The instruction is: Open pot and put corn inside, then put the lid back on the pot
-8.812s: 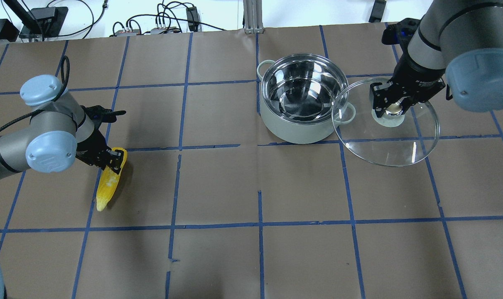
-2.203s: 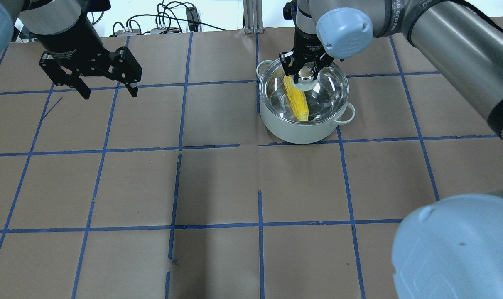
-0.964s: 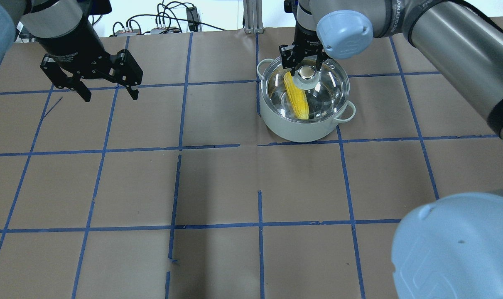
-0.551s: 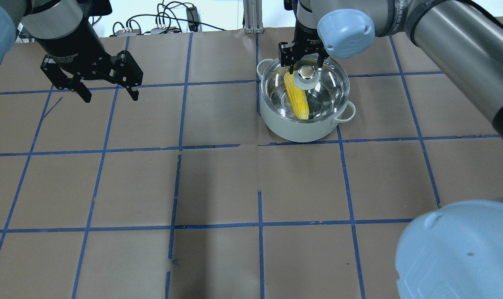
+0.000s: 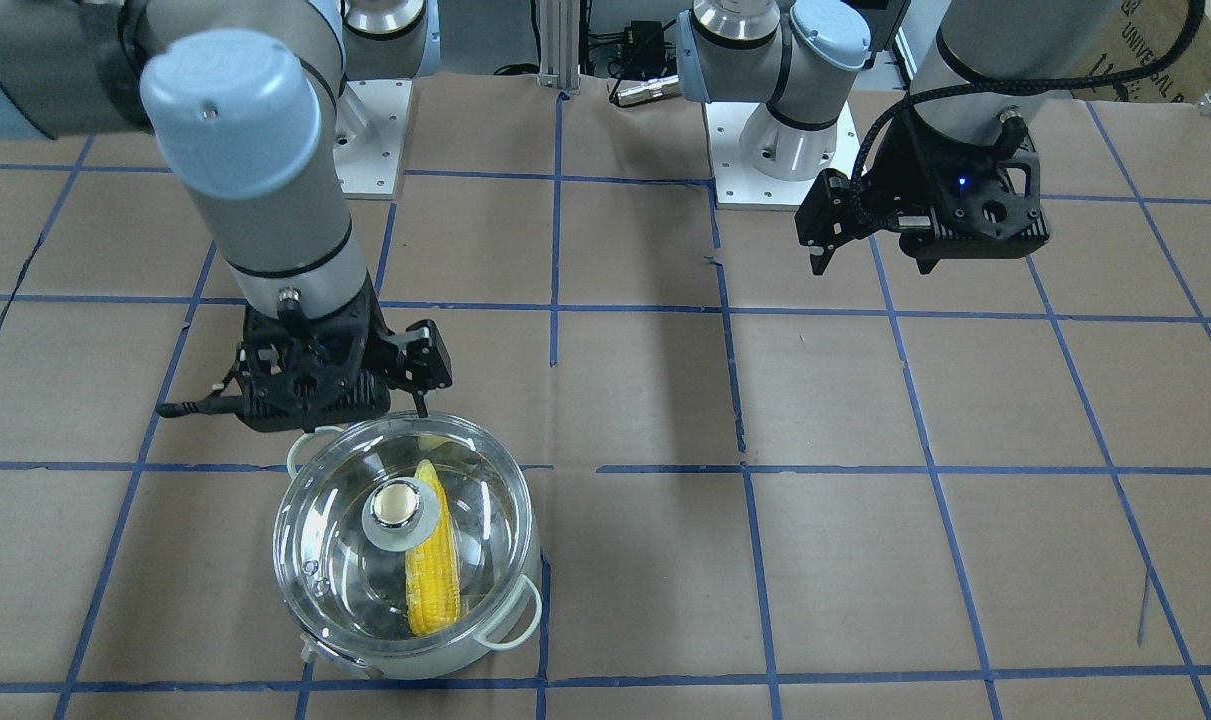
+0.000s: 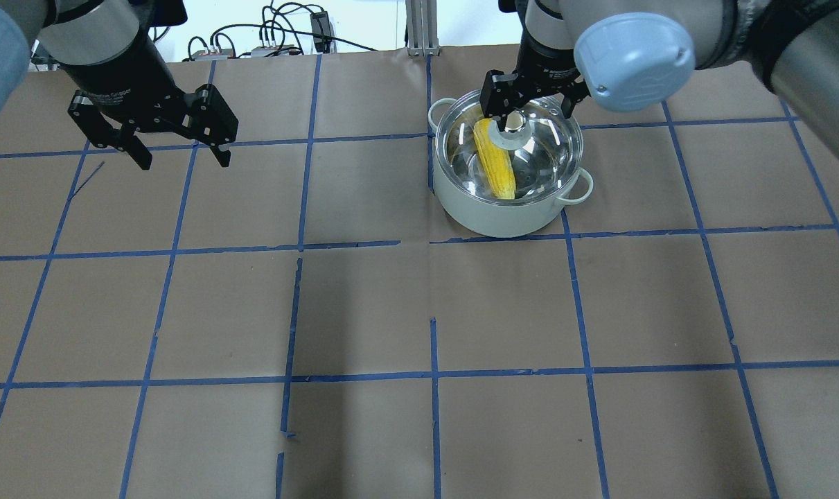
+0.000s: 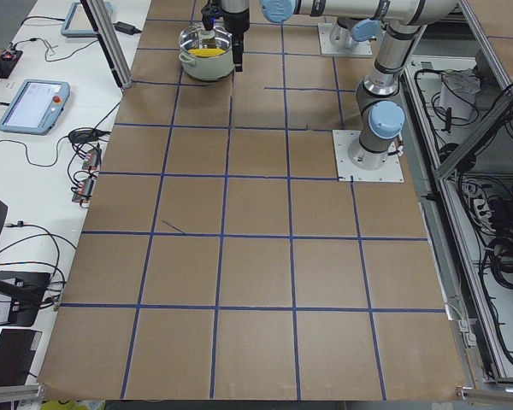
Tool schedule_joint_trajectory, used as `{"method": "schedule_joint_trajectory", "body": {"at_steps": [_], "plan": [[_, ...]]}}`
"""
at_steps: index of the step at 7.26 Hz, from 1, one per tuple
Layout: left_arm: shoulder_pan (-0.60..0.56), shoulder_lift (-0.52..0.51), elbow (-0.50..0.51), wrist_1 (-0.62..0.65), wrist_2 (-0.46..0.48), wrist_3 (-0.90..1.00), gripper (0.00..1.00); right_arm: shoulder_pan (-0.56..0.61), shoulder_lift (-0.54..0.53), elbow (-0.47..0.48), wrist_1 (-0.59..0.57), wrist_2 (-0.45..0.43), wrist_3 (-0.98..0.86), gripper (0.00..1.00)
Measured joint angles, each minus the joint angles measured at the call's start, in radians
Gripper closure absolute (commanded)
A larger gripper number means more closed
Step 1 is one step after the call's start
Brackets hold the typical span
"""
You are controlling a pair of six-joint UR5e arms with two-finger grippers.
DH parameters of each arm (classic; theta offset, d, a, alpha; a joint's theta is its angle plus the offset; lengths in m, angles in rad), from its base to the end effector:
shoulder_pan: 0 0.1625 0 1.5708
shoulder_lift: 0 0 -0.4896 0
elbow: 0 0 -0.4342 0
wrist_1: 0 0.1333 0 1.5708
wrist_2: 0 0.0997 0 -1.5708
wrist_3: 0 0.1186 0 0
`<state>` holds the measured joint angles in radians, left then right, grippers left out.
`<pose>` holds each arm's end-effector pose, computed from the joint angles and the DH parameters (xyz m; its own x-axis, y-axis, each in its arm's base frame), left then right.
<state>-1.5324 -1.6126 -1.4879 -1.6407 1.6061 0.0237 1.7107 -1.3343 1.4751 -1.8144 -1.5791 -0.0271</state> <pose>-0.1079 -0.5551 0.5482 -0.9993 -0.0137 -0.0346 -0.0147 0.9995 0.0296 0.2225 -0.6311 0.4698 -0.9862 -0.1652 0.0110 -0.1655 0.9809 -0.1024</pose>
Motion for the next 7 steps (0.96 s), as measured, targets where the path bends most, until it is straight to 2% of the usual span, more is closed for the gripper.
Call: {"method": "schedule_joint_trajectory", "body": {"at_steps": [4, 5, 7], "plan": [[0.001, 0.003, 0.006, 0.025, -0.012, -0.002, 0.00, -0.021, -0.222, 0.205, 0.038, -0.006, -0.023, 0.00], [0.001, 0.003, 0.010, 0.020, -0.011, -0.003, 0.00, -0.025, -0.258, 0.237, 0.033, -0.008, -0.023, 0.00], [0.001, 0.006, 0.015, 0.005, -0.026, -0.006, 0.00, -0.045, -0.277, 0.237, 0.035, -0.009, -0.023, 0.00]]}}
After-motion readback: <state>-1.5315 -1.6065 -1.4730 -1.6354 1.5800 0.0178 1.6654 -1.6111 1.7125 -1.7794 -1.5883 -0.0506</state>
